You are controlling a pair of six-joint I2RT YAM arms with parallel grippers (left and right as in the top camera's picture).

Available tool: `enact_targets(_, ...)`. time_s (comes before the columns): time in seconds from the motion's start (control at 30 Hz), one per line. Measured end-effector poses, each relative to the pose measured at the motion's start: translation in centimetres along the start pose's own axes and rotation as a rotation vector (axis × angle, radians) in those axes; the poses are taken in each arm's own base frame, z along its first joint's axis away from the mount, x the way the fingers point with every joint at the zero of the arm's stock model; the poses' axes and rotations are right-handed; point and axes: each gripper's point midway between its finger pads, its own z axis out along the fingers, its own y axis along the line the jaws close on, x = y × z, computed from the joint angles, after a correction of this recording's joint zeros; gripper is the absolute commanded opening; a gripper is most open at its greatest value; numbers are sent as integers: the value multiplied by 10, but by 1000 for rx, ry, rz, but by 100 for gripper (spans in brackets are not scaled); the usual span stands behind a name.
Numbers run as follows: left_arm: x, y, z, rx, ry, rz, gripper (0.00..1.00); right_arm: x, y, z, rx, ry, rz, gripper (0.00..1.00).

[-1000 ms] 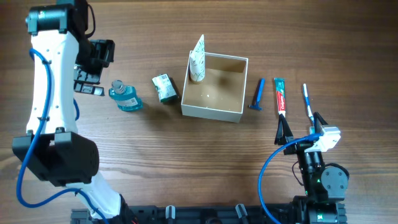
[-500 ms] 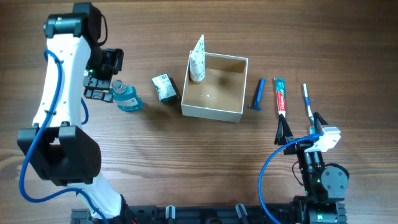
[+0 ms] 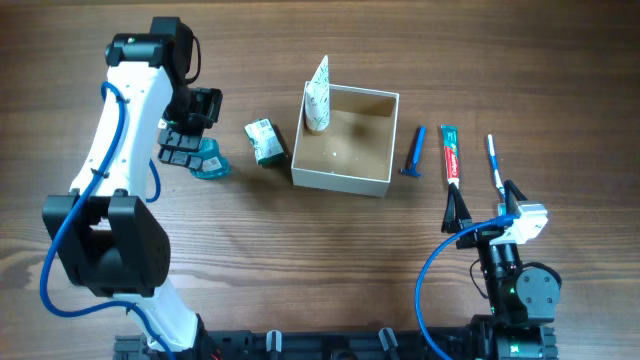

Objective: Pack container
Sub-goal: 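Lower the left gripper around the mouthwash bottle and close on it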

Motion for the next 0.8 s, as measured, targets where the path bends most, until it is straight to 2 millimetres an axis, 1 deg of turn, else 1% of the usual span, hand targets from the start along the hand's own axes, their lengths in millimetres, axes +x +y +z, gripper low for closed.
enact_targets(0.37,-7,1,0,-5,-39,-85,100,0,0,0,0,0,0,100)
enact_targets(0.67,-15,2,0,-8,-88,-107,100,0,0,0,0,0,0,100)
enact_targets(0.8,-16,4,6,-17,-92,-112,100,0,0,0,0,0,0,100)
